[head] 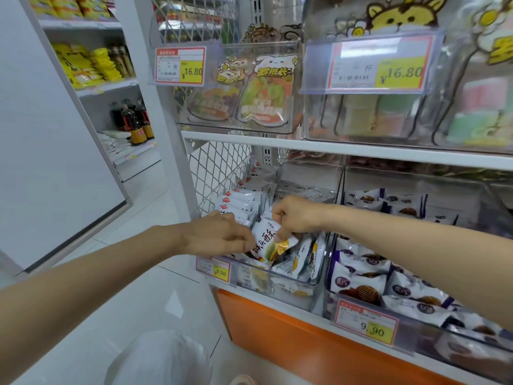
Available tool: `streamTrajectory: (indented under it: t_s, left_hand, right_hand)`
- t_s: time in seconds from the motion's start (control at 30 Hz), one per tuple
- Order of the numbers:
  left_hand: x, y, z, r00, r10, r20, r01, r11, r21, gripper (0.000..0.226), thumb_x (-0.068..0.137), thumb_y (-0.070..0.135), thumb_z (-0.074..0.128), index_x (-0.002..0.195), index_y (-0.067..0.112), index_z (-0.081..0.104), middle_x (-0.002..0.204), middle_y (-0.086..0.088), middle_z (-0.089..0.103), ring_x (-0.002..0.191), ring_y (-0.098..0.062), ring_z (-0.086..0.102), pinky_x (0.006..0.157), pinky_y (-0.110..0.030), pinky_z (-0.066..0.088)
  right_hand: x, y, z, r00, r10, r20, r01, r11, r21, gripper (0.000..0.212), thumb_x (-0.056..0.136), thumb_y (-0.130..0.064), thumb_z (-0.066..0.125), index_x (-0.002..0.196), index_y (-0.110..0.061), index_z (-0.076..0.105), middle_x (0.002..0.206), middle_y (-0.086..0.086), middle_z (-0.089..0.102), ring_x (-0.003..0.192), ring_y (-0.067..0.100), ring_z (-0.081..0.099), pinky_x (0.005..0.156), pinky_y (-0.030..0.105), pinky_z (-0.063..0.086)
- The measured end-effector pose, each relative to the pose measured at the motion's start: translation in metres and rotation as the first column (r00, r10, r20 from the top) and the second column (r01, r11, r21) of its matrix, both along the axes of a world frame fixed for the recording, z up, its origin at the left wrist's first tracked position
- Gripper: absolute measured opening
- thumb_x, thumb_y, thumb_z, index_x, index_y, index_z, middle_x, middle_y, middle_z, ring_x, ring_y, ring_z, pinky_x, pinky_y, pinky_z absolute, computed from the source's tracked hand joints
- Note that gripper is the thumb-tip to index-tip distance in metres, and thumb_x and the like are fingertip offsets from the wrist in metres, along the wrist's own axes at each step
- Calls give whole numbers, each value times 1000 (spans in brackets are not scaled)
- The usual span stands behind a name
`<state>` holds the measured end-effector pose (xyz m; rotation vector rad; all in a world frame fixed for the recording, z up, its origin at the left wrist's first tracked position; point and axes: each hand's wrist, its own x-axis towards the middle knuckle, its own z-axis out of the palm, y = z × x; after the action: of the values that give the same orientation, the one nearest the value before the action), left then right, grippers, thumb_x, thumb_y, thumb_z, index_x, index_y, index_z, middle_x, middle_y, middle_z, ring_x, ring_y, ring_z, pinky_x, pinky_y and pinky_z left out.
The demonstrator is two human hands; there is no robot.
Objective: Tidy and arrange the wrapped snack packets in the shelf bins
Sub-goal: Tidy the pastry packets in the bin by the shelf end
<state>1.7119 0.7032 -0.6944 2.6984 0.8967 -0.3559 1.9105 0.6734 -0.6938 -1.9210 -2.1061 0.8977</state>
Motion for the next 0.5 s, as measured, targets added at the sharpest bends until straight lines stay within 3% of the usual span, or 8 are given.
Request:
streamTrajectory:
  t_s: [0.1, 0.27, 0.4, 0.5]
  left_hand:
    - [4, 2, 2, 999, 15, -50, -18, 999, -44, 49, 82, 52, 26, 116, 33, 55, 99, 3, 55, 100, -9, 37, 92, -27, 27]
    - [5, -2, -2, 989, 87, -123, -105, 984, -147, 27, 92, 53, 28, 104, 46, 51, 94, 10, 44, 106, -16, 36, 96, -33, 31]
    - [11, -1, 8, 989, 127, -73, -140, 968, -207, 35, 92, 43, 33, 110, 30, 60, 98, 15, 56, 104, -10, 42, 97, -26, 34]
    - [9, 1, 8, 992, 116, -51, -124, 967, -224, 46, 80, 46, 33, 109, 27, 64, 108, 9, 63, 108, -10, 49, 98, -26, 38]
  right_hand:
    - [2, 3, 2, 999, 37, 13, -37, 999, -33, 40, 76, -9, 76, 61, -14, 40, 58, -1, 42, 53, 12, 40, 50, 20, 35]
    - [1, 8, 4, 999, 43, 20, -43, 999, -25, 42, 77, -7, 75, 59, -15, 37, 57, -2, 40, 51, 11, 37, 46, 19, 32]
    - [-22, 6, -16, 998, 21, 63, -29, 991, 127, 15, 79, -13, 75, 80, -11, 60, 80, 2, 58, 74, 12, 50, 53, 18, 36]
    - [-28, 7, -25, 1000, -10, 23, 3, 952, 306, 8, 81, -10, 72, 85, -6, 65, 90, 7, 65, 79, 13, 52, 65, 20, 38]
